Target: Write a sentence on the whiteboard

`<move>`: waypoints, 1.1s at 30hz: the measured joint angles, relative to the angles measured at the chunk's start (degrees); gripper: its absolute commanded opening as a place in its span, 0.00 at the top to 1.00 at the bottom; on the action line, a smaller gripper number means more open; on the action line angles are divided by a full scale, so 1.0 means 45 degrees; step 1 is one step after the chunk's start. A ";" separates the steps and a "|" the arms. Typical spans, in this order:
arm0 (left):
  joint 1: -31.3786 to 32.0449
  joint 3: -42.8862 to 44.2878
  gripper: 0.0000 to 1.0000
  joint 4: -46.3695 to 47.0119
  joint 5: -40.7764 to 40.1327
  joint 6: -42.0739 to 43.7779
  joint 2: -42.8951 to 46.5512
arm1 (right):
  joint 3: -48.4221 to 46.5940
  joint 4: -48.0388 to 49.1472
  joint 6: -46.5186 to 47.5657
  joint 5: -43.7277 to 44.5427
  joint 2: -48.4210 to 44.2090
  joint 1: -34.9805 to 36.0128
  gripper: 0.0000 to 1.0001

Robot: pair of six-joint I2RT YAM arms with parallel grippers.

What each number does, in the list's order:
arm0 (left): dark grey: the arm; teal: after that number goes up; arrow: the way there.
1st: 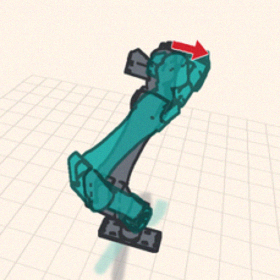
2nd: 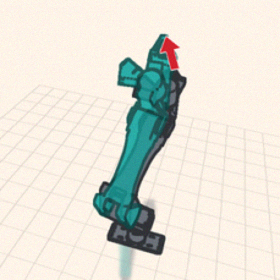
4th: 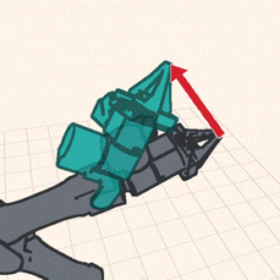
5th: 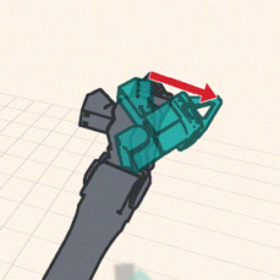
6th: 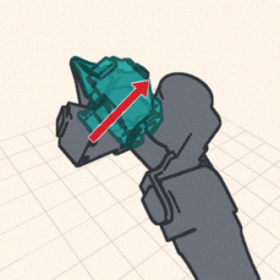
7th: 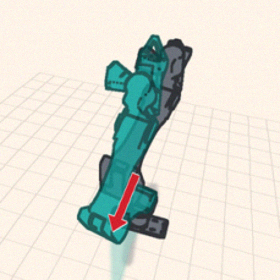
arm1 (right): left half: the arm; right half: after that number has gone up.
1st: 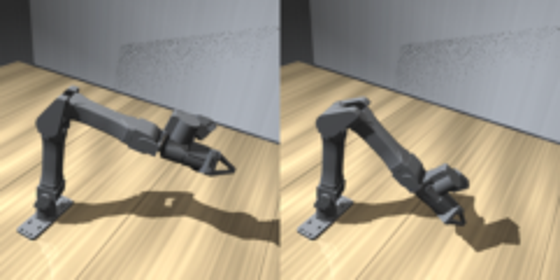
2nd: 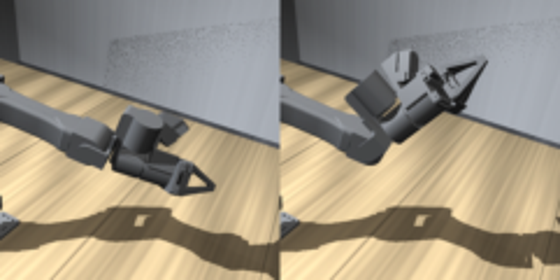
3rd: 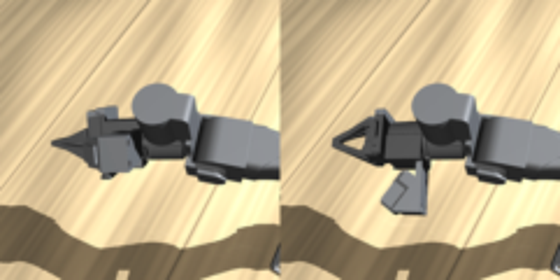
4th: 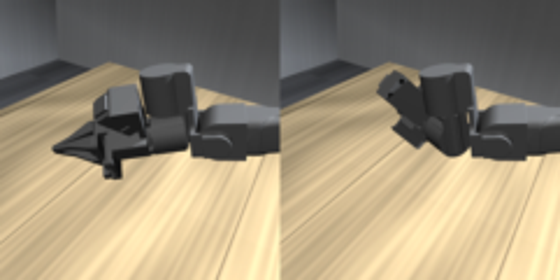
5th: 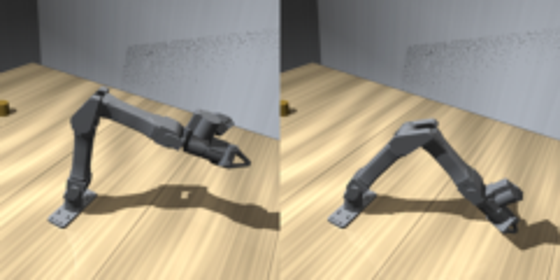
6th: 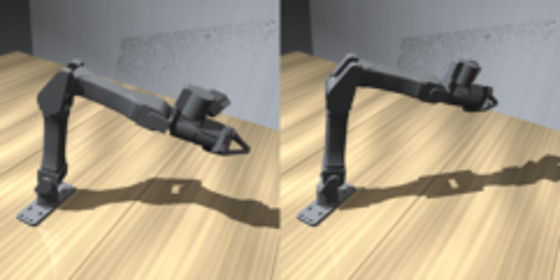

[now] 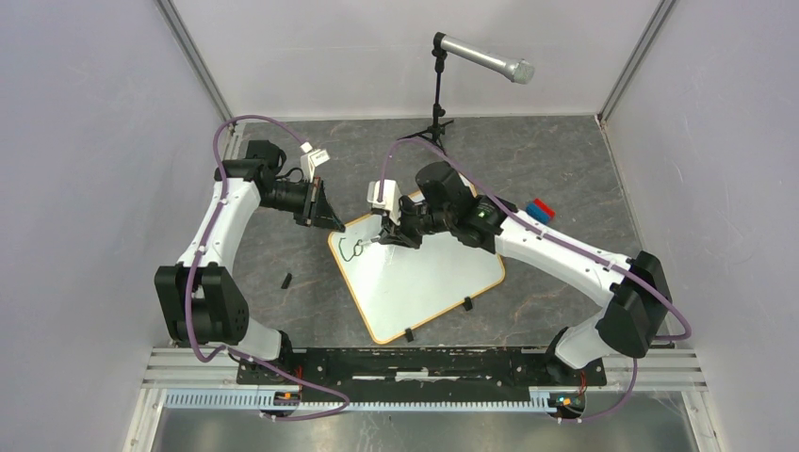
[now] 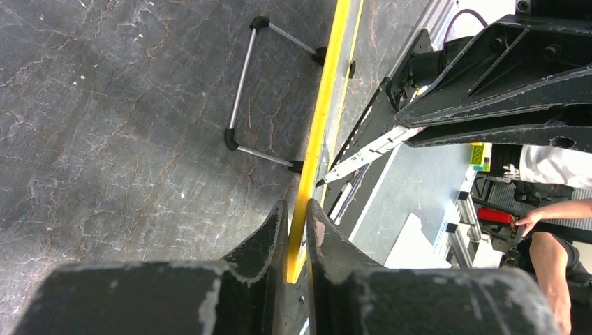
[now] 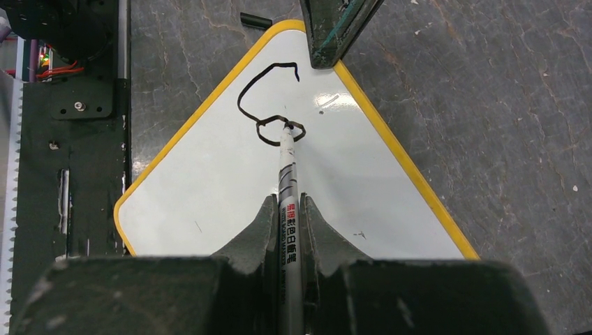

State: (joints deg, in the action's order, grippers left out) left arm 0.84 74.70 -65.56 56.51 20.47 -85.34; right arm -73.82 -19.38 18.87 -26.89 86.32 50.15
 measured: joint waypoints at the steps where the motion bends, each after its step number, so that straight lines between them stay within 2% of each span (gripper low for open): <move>1: 0.0010 0.0000 0.98 -0.0010 0.0005 0.0000 0.0000 | 0.0000 -0.0029 0.0010 -0.0010 0.0000 0.0005 1.00; 14: 0.0049 0.0000 0.98 -0.0044 0.0000 0.0000 0.0073 | 0.0034 -0.0160 0.0063 -0.0053 -0.0957 -0.0636 1.00; 33: 0.0058 0.0000 0.98 -0.0073 -0.0015 0.0000 0.0097 | 0.0296 -0.0185 0.0063 -0.0345 -0.0423 -0.0583 1.00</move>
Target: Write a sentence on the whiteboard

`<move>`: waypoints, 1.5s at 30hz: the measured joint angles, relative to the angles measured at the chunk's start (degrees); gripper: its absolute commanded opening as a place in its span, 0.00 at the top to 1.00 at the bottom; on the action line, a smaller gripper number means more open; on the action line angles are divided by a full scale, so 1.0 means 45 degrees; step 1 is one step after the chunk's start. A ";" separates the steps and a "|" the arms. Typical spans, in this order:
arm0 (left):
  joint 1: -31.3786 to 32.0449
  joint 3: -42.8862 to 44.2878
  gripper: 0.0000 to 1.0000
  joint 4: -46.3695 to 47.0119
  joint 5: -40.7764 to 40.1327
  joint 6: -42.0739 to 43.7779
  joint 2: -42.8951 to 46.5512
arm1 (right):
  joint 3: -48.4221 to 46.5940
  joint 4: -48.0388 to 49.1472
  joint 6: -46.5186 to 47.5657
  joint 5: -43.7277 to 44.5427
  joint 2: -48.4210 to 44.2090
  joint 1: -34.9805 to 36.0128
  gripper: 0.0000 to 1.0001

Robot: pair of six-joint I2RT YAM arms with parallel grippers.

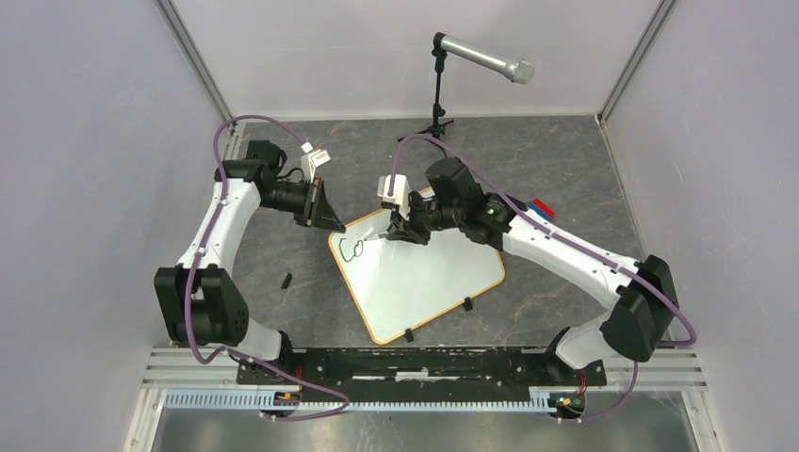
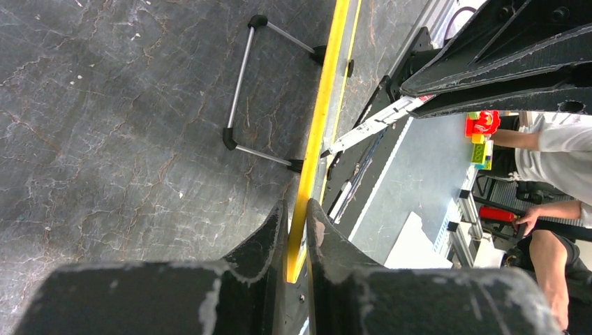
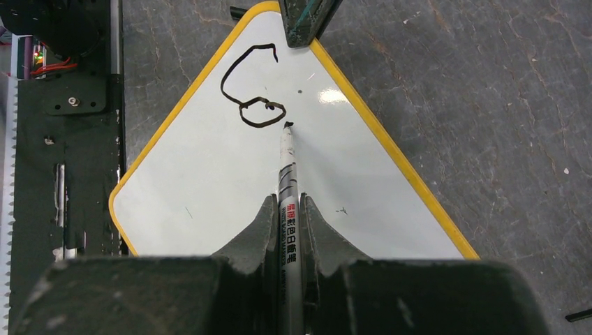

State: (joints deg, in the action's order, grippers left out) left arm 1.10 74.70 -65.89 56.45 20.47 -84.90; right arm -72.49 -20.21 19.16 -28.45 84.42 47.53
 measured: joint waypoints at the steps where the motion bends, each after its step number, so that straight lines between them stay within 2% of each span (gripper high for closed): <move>1: 0.0000 0.0000 0.98 0.0005 -0.0010 0.0000 0.0000 | 0.0000 0.0010 0.0000 -0.0010 0.0019 0.0000 1.00; 20: 0.0000 0.0000 0.98 0.0058 -0.0102 0.0000 0.0000 | 0.0024 0.0107 -0.0005 0.0058 0.0087 -0.0141 1.00; 45: -0.0005 0.0000 0.98 0.0102 -0.0189 0.0000 0.0000 | 0.1229 0.0369 0.0049 -0.0253 -0.0495 -0.0180 1.00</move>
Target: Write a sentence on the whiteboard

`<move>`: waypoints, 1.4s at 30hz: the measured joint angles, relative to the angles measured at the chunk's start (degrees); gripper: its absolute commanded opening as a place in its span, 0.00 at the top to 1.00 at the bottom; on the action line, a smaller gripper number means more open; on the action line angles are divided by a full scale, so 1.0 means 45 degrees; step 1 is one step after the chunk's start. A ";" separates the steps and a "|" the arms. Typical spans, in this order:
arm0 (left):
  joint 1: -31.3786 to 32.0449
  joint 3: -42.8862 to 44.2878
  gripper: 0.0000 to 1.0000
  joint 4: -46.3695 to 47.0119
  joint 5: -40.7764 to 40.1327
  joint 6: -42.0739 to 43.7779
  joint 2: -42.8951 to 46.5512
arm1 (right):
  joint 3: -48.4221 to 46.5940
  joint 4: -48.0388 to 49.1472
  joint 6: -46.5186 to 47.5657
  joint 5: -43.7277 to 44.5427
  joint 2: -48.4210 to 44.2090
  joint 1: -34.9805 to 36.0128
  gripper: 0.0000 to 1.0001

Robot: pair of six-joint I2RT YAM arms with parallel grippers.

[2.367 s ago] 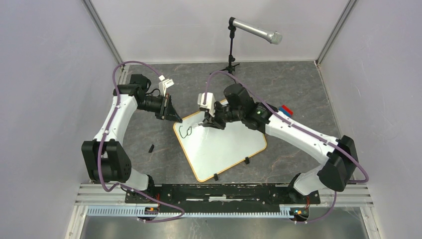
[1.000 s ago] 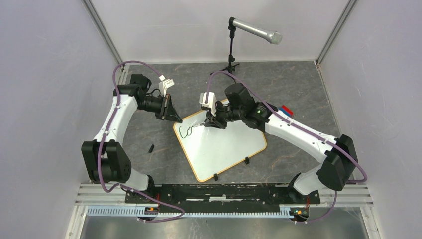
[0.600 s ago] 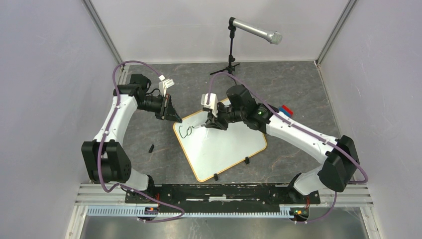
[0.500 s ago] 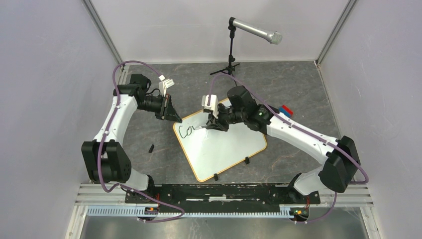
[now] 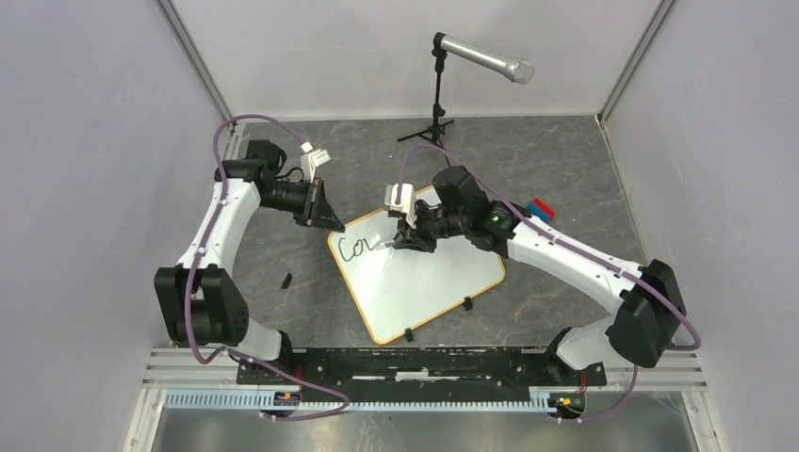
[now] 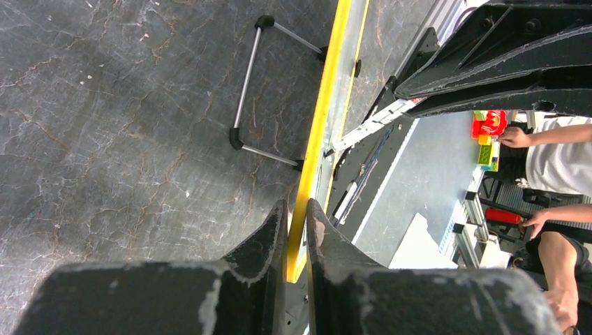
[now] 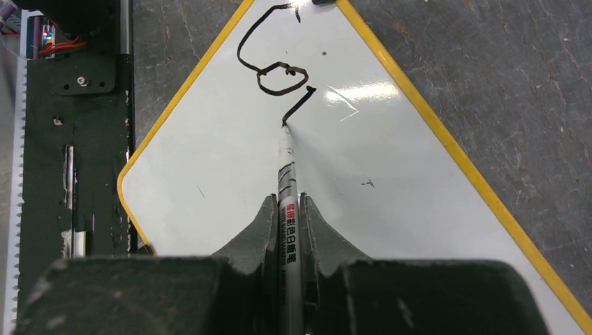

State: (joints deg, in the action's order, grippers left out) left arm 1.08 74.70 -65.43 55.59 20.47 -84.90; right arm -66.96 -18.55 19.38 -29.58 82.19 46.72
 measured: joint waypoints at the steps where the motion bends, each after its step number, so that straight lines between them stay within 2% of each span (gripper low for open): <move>1: 0.0000 0.0000 0.98 0.0000 0.0000 0.0005 0.0000 | -0.0010 -0.0029 0.0000 -0.0005 0.0000 -0.0019 1.00; 17: 0.0000 0.0000 0.97 0.0083 -0.0044 0.0005 0.0000 | -0.0738 -0.0306 0.0092 0.0311 0.0214 -0.0340 1.00; 42: 0.0005 0.0000 0.98 0.0112 -0.0053 0.0005 0.0000 | -0.0063 -0.0204 0.0083 -0.0034 -0.0092 -0.0325 1.00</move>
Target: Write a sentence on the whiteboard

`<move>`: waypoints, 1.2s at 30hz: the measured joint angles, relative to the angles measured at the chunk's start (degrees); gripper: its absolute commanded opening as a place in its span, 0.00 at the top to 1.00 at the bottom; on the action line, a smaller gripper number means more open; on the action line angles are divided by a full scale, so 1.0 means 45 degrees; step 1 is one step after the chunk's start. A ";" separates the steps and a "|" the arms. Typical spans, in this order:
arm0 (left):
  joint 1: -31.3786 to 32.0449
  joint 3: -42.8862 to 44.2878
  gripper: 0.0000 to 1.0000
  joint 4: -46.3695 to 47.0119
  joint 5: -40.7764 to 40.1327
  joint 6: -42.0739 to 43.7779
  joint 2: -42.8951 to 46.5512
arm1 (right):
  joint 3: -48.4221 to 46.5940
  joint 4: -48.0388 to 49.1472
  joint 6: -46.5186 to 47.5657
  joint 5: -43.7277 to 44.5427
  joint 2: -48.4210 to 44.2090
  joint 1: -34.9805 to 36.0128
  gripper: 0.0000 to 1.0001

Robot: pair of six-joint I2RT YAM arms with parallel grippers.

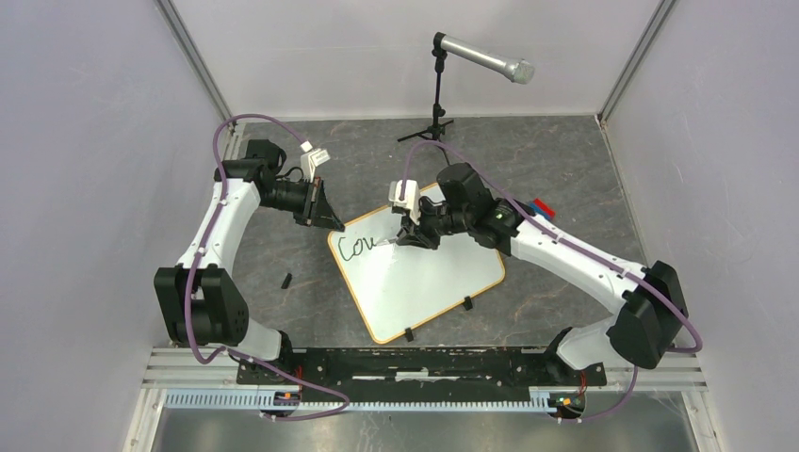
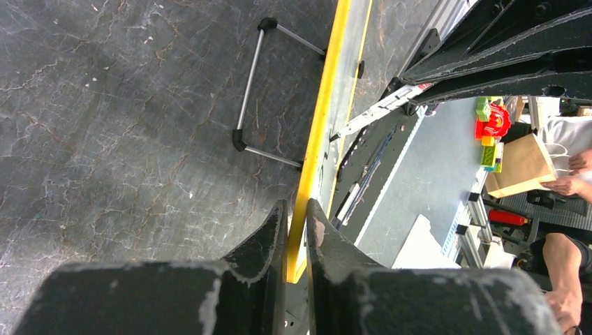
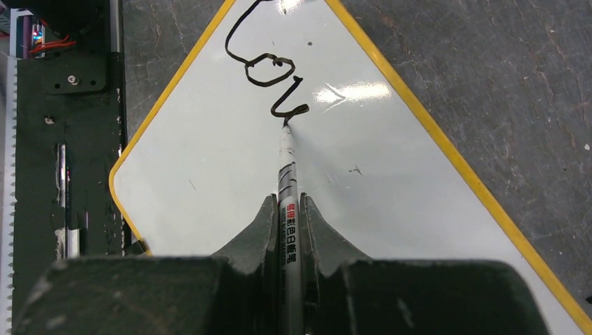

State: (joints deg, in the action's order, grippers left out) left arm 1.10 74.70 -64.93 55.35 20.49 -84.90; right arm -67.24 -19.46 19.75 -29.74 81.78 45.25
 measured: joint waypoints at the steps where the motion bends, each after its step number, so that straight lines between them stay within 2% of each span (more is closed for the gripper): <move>1: 0.0000 0.0000 0.98 0.0000 0.0010 0.0000 0.0000 | 0.0005 -0.0015 0.0005 0.0005 -0.0019 0.0000 1.00; 13: 0.0010 0.0000 0.98 0.0005 0.0034 0.0000 0.0044 | -0.0102 -0.0675 0.0253 0.0238 -0.0291 -0.0112 1.00; 36: 0.0058 0.0000 0.98 -0.0005 0.0000 0.0000 0.0053 | -0.0869 -0.0656 0.0262 0.0369 0.0146 -0.0180 1.00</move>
State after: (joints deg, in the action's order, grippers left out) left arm 1.37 74.70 -64.95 55.35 20.49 -84.66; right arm -71.16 -22.41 20.93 -28.08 82.43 44.45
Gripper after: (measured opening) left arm 0.175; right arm 0.148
